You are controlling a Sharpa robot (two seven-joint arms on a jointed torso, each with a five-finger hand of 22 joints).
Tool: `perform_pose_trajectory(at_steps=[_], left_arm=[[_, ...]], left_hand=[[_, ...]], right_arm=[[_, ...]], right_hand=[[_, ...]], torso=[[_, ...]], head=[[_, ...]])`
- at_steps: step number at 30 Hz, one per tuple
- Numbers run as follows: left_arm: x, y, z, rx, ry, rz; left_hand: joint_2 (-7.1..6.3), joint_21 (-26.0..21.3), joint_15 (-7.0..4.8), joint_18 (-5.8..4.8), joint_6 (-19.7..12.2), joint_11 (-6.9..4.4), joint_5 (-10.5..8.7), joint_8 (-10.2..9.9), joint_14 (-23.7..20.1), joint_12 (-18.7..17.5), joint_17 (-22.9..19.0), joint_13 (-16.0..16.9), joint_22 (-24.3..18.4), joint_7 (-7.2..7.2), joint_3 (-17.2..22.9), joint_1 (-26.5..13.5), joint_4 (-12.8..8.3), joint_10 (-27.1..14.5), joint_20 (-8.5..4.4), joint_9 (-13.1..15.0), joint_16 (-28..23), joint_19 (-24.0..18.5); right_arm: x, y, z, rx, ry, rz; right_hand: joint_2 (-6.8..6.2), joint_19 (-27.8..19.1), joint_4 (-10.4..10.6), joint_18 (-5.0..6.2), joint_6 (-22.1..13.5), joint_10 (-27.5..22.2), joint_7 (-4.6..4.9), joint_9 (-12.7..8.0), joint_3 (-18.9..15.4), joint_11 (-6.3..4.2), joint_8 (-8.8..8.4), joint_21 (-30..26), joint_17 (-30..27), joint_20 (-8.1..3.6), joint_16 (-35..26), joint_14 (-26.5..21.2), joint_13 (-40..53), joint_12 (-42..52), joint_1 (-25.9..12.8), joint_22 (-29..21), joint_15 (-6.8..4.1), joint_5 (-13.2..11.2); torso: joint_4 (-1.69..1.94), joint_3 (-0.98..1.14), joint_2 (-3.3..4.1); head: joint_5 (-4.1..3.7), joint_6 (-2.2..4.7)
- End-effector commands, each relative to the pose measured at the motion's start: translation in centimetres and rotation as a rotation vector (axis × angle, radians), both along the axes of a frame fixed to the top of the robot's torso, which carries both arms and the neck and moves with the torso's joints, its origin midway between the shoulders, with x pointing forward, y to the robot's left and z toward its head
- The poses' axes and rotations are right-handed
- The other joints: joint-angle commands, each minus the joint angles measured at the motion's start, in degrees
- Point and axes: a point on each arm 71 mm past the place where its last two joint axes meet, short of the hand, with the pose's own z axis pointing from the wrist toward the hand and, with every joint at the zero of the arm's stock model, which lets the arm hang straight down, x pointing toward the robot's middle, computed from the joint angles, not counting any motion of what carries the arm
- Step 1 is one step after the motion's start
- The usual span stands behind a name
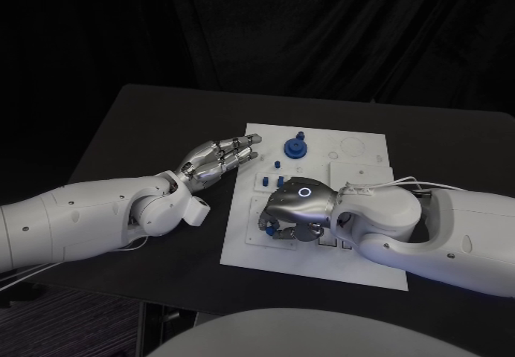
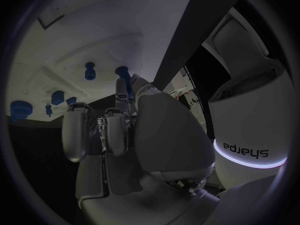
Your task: Assemble the parts on the task board
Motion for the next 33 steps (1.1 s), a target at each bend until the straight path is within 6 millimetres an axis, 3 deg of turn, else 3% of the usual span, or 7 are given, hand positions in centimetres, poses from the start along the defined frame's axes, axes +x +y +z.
perform_pose_trajectory(at_steps=[1, 18, 23, 26, 27, 32, 33], left_arm=[[-0.1, -0.2, 0.0, -0.013, -0.003, -0.012], [-0.1, 0.2, -0.1, -0.008, -0.003, -0.002], [-0.1, 0.4, 0.0, -0.006, -0.006, 0.007], [-0.1, 0.5, 0.0, -0.004, -0.011, 0.016], [-0.1, 0.6, 0.0, -0.004, -0.013, 0.019], [-0.2, 0.7, 0.1, -0.003, -0.027, 0.035], [-0.2, 0.7, 0.1, -0.004, -0.031, 0.039]], left_hand=[[-0.01, 0.21, 0.48, 0.58, -0.30, 0.30, 0.20, 0.08, -0.08, -0.13, 0.08, -0.05, 0.10, 0.13, 0.39, 0.44, -0.01, -0.16, 0.43, 0.00, 0.20, 0.07], [-0.05, 0.20, 0.49, 0.60, -0.35, 0.31, 0.00, 0.08, -0.11, -0.16, 0.06, -0.05, 0.03, 0.16, 0.45, 0.42, 0.05, -0.20, 0.47, 0.00, 0.17, 0.04], [-0.07, 0.20, 0.47, 0.61, -0.28, 0.32, -0.09, 0.09, -0.14, -0.16, 0.05, -0.05, 0.01, 0.17, 0.47, 0.39, 0.09, -0.21, 0.47, 0.02, 0.14, 0.03], [-0.14, 0.14, 0.32, 0.66, -0.27, 0.28, -0.26, 0.12, -0.25, -0.11, 0.01, -0.04, -0.13, 0.16, 0.47, 0.26, 0.24, -0.20, 0.37, 0.03, 0.05, -0.07], [-0.17, 0.12, 0.21, 0.69, -0.25, 0.24, -0.37, 0.14, -0.31, -0.11, -0.01, -0.04, -0.17, 0.15, 0.46, 0.15, 0.35, -0.20, 0.28, 0.04, 0.00, -0.11], [-0.28, 0.04, -0.31, 0.67, -0.50, 0.03, -0.51, 0.15, -0.55, -0.06, -0.10, -0.03, -0.38, 0.10, 0.43, -0.22, 0.56, -0.20, -0.39, 0.02, -0.20, -0.30], [-0.38, 0.02, -0.50, 0.50, -0.74, -0.07, -0.56, 0.12, -0.69, -0.05, -0.16, -0.03, -0.45, 0.08, 0.39, -0.37, 0.57, -0.20, -0.78, -0.01, -0.33, -0.36]], right_arm=[[-0.1, 0.0, -0.2, -0.005, 0.003, -0.003], [1.1, -2.6, 0.9, 0.149, -0.030, -0.140], [2.0, -5.2, 2.6, 0.245, -0.031, -0.231], [2.7, -7.4, 4.2, 0.323, -0.017, -0.297], [2.9, -7.8, 4.5, 0.341, -0.015, -0.313], [3.5, -11.5, 6.4, 0.471, 0.024, -0.449], [3.6, -12.4, 6.6, 0.494, 0.042, -0.488]], right_hand=[[-0.61, 0.36, 1.24, 0.58, -5.50, -2.92, -1.17, -0.79, -1.45, 0.98, -1.60, -0.72, 5.72, 0.27, -0.59, 3.22, 0.01, -1.40, -2.15, 11.35, 0.45, -2.49], [-1.39, -2.69, 1.92, 1.86, -12.81, -18.51, -3.87, -2.52, -6.09, 3.60, -1.08, -7.31, 2.59, 1.71, -3.33, 1.32, 1.48, -3.56, -3.57, 9.56, 1.95, -4.99], [-1.55, -3.07, 1.99, 2.02, -12.01, -20.28, -3.21, -2.64, -6.09, 3.91, -0.72, -8.18, 2.18, 1.90, -3.63, 1.05, 1.52, -3.05, -3.27, 9.36, 2.19, -4.54], [-0.30, -2.95, 1.78, 1.99, -10.32, -20.47, -1.70, -2.72, -5.24, 3.85, -0.11, -8.11, 2.41, 1.97, -3.35, 1.10, 1.95, -1.00, -1.80, 9.45, 2.19, -2.28], [0.64, -2.82, 1.49, 1.95, -9.32, -18.89, -0.48, -2.75, -4.65, 3.72, 0.24, -7.93, 2.53, 1.95, -3.19, 1.16, 2.50, 0.93, -0.91, 9.53, 2.17, -0.22], [2.30, -2.24, 1.32, 1.73, -7.05, -15.13, 1.14, -3.04, -3.16, 3.07, 0.77, -6.93, 3.10, 1.94, -2.56, 1.51, 3.81, 5.80, 0.90, 9.84, 2.12, 3.99], [3.31, -2.41, -0.22, 1.75, -4.53, -11.22, 2.23, -2.65, -1.57, 2.08, 1.93, -7.22, 2.53, 1.99, -3.03, 1.21, 5.02, 8.74, 3.57, 9.77, 1.70, 7.36]], torso=[[-0.02, -0.03, -0.01], [0.03, 0.06, -0.10], [-0.03, 0.07, -0.06], [-0.03, 0.08, -0.07], [-0.02, 0.09, -0.08], [-0.04, 0.10, -0.25], [0.01, 0.08, -0.32]], head=[[0.12, -0.01], [0.04, -0.01], [-0.42, -0.01], [-0.84, -0.01], [-0.99, -0.01], [-2.12, -0.01], [-2.55, -0.01]])
